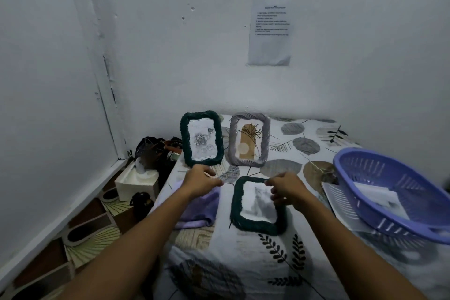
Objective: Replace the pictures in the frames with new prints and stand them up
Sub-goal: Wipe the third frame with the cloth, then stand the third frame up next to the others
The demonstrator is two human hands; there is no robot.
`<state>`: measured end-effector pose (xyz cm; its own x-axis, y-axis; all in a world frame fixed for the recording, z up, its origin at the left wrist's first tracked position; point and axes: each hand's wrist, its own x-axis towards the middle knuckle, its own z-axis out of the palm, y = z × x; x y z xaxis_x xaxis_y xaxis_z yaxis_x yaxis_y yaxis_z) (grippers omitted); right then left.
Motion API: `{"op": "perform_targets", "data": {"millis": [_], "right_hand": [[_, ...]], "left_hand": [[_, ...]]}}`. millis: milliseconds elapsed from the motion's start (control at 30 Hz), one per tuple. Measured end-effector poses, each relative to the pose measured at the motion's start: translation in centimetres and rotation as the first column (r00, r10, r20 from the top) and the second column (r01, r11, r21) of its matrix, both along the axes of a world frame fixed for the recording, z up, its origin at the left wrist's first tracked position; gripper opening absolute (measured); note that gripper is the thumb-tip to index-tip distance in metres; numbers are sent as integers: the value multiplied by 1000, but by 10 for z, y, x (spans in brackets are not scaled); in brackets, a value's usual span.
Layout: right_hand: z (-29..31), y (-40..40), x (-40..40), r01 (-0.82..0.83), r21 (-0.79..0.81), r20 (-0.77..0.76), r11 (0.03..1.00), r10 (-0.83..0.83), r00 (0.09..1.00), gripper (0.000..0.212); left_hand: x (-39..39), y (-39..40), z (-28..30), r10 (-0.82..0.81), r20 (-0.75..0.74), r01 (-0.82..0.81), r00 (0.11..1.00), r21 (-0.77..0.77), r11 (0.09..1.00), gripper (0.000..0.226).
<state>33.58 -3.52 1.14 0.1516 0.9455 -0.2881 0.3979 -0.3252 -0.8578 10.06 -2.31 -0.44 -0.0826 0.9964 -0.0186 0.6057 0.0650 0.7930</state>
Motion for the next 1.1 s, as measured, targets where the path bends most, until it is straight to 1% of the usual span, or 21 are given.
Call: {"op": "perform_targets", "data": {"millis": [67, 133, 233, 267, 333, 367, 400, 433, 467, 500, 533, 567, 633, 667, 733, 800, 867, 1000, 1067, 1100], "right_hand": [[-6, -3, 16, 30, 9, 46, 1000, -30, 999, 22], [-13, -7, 27, 23, 12, 107, 1000, -24, 994, 19], [-26, -13, 26, -66, 34, 162, 997, 60, 985, 12], [-28, -15, 23, -79, 41, 183, 996, 70, 981, 12], [-37, -13, 18, -91, 55, 215, 994, 78, 973, 21], [-41, -11, 17, -87, 68, 214, 994, 71, 974, 21], [-41, -11, 14, -65, 63, 207, 996, 51, 977, 13], [-45, -9, 14, -39, 83, 186, 996, 23, 982, 2], [-44, -10, 13, 24, 83, 136, 996, -35, 990, 17], [-43, -10, 14, 93, 84, 58, 992, -98, 993, 29], [-40, -11, 14, 161, 83, -29, 983, -159, 987, 40], [-38, -11, 16, 230, 93, -114, 969, -219, 969, 50], [-35, -11, 20, 327, 77, -323, 942, -286, 902, 59], [-32, -11, 22, 349, 54, -434, 935, -293, 852, 57], [-26, -13, 26, 340, 25, -612, 940, -254, 749, 42], [-21, -16, 29, 298, 29, -686, 954, -198, 700, 29], [-16, -16, 32, 268, 56, -714, 962, -149, 684, 20], [-10, -18, 37, 216, 110, -735, 970, -67, 675, 15], [-8, -20, 39, 207, 135, -738, 969, -41, 673, 15], [-7, -21, 40, 209, 145, -741, 967, -34, 670, 16]], "left_hand": [[25, -3, -6, -75, 83, 79, 994, -42, 996, 37], [47, -5, -14, -110, 69, 114, 992, -58, 992, 43], [69, -10, -24, -76, 10, 77, 997, -87, 993, 40], [74, -12, -26, -69, 17, 70, 998, -101, 992, 40], [83, -13, -30, -51, 47, 57, 998, -129, 990, 39], [86, -13, -30, -39, 70, 49, 997, -146, 988, 36], [88, -12, -30, -19, 110, 36, 994, -155, 987, 31], [90, -12, -28, 13, 194, 21, 981, -172, 985, 26], [92, -12, -26, 55, 313, 3, 948, -181, 983, 20], [93, -12, -24, 109, 444, -25, 889, -191, 981, 15], [93, -12, -22, 173, 559, -68, 811, -205, 976, 9], [92, -14, -19, 234, 640, -113, 732, -224, 968, 7], [90, -17, -14, 305, 744, -172, 595, -253, 952, 9], [90, -18, -12, 320, 782, -193, 535, -256, 947, 9], [88, -21, -9, 328, 848, -222, 416, -255, 941, 7], [86, -24, -7, 320, 889, -233, 327, -252, 939, 7], [85, -27, -5, 289, 915, -218, 283, -232, 948, 12], [80, -31, -3, 228, 936, -198, 268, -178, 964, 21], [77, -29, -5, 210, 931, -191, 298, -158, 969, 21], [76, -29, -5, 198, 921, -173, 335, -146, 974, 19]]}}
